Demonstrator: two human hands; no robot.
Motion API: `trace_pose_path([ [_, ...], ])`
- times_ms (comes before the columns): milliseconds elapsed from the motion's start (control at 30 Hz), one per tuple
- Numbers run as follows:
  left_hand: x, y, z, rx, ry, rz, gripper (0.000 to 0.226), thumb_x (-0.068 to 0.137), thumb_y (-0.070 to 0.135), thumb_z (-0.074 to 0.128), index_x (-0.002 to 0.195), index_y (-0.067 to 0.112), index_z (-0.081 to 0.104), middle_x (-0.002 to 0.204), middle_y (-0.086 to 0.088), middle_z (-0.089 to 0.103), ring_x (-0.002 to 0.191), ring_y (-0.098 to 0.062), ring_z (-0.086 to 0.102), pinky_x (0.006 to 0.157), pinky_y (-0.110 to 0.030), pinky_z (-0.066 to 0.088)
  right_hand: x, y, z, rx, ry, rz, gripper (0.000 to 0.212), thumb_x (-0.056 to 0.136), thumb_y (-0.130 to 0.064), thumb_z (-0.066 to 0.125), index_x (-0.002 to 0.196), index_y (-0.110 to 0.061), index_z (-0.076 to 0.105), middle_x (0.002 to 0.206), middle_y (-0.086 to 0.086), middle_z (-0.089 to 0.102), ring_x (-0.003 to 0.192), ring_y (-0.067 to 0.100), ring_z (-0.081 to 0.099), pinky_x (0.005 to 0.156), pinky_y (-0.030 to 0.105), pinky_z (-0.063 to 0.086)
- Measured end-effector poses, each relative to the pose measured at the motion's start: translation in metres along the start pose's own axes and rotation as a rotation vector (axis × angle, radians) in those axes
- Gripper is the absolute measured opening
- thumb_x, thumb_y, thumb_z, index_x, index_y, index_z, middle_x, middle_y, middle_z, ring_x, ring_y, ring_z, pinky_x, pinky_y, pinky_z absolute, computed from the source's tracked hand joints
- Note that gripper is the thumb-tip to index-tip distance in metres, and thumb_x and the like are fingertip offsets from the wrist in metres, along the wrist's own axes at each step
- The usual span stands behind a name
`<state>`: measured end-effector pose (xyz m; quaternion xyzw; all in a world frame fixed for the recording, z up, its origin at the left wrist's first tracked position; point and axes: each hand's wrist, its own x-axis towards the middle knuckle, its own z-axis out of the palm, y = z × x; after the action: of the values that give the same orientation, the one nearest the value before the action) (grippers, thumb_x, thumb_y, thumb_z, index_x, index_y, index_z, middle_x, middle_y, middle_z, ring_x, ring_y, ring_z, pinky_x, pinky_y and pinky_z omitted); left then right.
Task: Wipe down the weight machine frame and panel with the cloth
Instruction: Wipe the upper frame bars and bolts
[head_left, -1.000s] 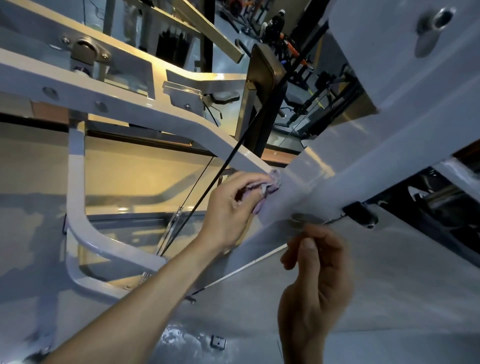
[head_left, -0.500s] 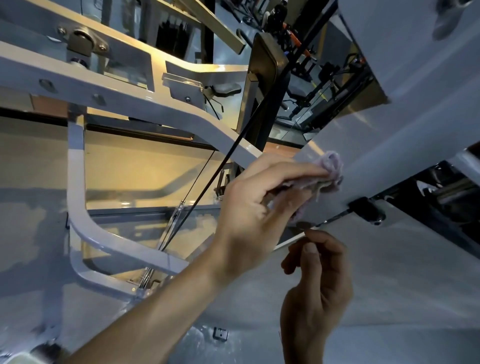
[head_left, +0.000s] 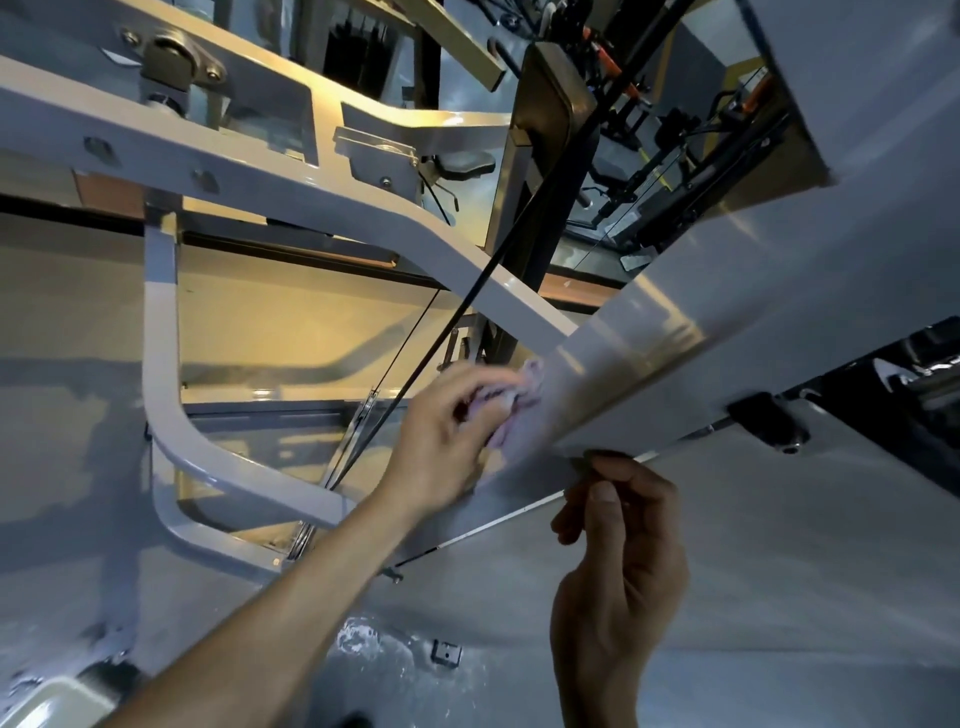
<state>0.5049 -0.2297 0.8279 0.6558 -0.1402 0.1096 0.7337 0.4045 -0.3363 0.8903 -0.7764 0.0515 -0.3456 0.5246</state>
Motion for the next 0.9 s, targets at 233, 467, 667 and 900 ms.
trace_pose_path([
  [233, -0.017, -0.012, 0.004, -0.021, 0.043, -0.043, 0.020, 0.101, 0.022, 0.058, 0.115, 0.019, 0.072, 0.113, 0.005, 0.067, 0.112, -0.014, 0.062, 0.095, -0.021, 0.047, -0.002, 0.004, -0.003, -0.001, -0.011, 0.006, 0.021, 0.098, -0.010, 0.048, 0.099, -0.021, 0.066, 0.071, 0.004, 0.063, 0.058, 0.021, 0.056, 0.058, 0.027, 0.046],
  [467, -0.041, -0.033, -0.005, -0.016, 0.058, -0.143, 0.018, 0.099, 0.019, 0.063, 0.111, 0.028, 0.073, 0.111, 0.010, 0.069, 0.112, -0.013, 0.063, 0.094, -0.028, 0.048, -0.002, 0.009, -0.002, -0.028, -0.011, 0.006, 0.026, 0.097, -0.010, 0.049, 0.096, -0.029, 0.066, 0.072, 0.003, 0.065, 0.058, 0.021, 0.058, 0.059, 0.025, 0.047],
  [667, -0.002, -0.008, 0.010, -0.001, 0.065, 0.010, 0.022, 0.101, 0.007, 0.060, 0.114, 0.021, 0.070, 0.113, 0.005, 0.067, 0.113, -0.015, 0.062, 0.096, -0.025, 0.049, -0.005, 0.014, -0.002, -0.013, -0.050, 0.040, 0.025, 0.096, -0.008, 0.049, 0.098, -0.025, 0.068, 0.072, 0.004, 0.066, 0.060, 0.022, 0.059, 0.060, 0.035, 0.048],
  [900, -0.031, -0.065, -0.003, 0.042, 0.100, -0.386, 0.023, 0.100, 0.012, 0.063, 0.111, 0.031, 0.073, 0.106, 0.015, 0.072, 0.106, -0.005, 0.064, 0.100, -0.046, 0.052, -0.007, 0.016, 0.002, -0.002, -0.054, 0.057, 0.028, 0.096, -0.007, 0.049, 0.095, -0.029, 0.065, 0.072, 0.007, 0.067, 0.059, 0.024, 0.060, 0.060, 0.031, 0.047],
])
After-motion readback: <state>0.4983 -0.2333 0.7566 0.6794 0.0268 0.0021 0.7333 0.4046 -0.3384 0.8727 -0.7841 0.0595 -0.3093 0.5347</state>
